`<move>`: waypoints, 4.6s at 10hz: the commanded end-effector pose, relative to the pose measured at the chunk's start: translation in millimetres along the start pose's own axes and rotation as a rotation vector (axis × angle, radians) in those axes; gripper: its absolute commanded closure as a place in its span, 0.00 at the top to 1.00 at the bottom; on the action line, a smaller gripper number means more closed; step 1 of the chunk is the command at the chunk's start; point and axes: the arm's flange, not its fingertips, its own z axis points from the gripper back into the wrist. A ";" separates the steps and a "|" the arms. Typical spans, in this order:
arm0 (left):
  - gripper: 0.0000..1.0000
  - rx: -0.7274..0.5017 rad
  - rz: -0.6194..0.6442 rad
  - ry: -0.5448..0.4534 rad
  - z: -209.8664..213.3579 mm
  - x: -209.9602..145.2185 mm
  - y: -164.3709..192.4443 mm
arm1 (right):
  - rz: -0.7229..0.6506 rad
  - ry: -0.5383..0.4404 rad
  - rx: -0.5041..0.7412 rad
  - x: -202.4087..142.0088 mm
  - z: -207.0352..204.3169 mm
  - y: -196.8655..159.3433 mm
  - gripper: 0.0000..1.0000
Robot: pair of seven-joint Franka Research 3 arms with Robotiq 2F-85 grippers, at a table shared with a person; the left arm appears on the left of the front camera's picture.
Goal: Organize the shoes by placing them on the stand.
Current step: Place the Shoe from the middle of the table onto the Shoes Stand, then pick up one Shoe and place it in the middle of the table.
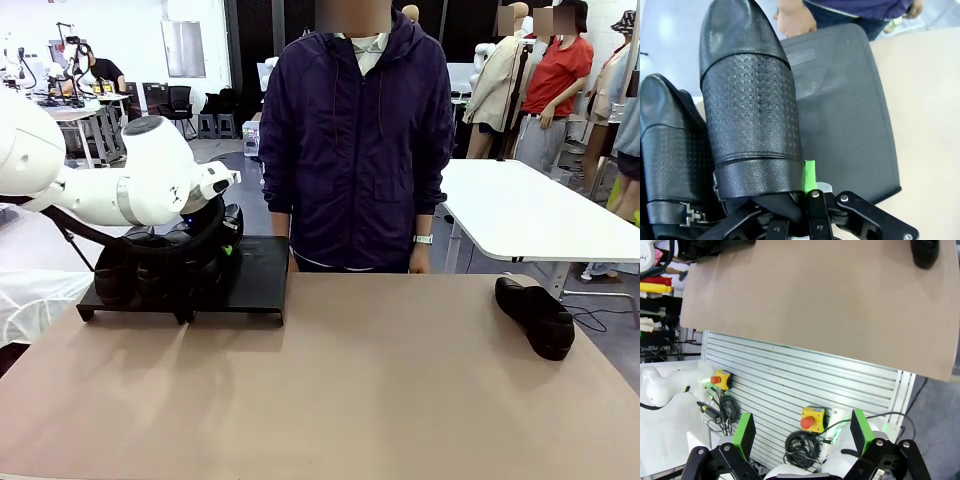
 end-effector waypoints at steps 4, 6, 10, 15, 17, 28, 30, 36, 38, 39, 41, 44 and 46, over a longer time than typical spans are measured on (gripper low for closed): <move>0.93 0.020 0.025 0.041 0.1 16.7 -6.0 | 0.022 0.000 0.017 2.2 3.9 1.9 1.00; 1.00 0.023 0.035 0.048 -0.4 16.8 -5.2 | 0.022 0.000 0.017 2.2 3.9 1.9 1.00; 1.00 -0.043 -0.015 0.100 25.9 8.1 -7.8 | 0.022 0.000 0.017 2.2 3.9 1.9 1.00; 1.00 -0.312 -0.241 0.259 161.2 -58.9 -14.2 | 0.022 0.000 0.017 2.2 3.9 1.9 1.00; 1.00 -0.565 -0.334 0.260 222.5 -111.4 17.1 | 0.022 0.000 0.017 2.2 3.9 1.9 1.00; 1.00 -0.659 -0.037 0.184 280.5 -260.0 79.8 | 0.022 0.000 0.017 2.2 3.9 1.9 1.00; 1.00 -0.659 -0.037 0.184 280.5 -260.0 79.8 | 0.022 0.000 0.017 2.2 3.9 1.9 1.00; 1.00 -0.659 -0.037 0.184 280.5 -260.0 79.8 | 0.083 0.076 -0.557 133.0 -101.1 26.5 1.00; 1.00 -0.659 -0.037 0.184 280.5 -260.0 79.8 | 0.135 0.055 -0.650 161.6 -143.8 16.0 1.00; 1.00 -0.659 -0.037 0.184 280.5 -260.0 79.8 | 0.184 0.051 -0.676 174.5 -164.3 5.0 1.00; 1.00 -0.659 -0.037 0.184 280.5 -260.0 79.8 | 0.295 0.063 -0.630 198.0 -205.0 -20.7 1.00; 1.00 -0.659 -0.037 0.184 280.5 -260.0 79.8 | 0.273 0.070 -0.637 193.2 -211.6 -26.0 1.00; 1.00 -0.659 -0.037 0.184 280.5 -260.0 79.8 | 0.252 0.077 -0.598 201.0 -220.9 -31.1 1.00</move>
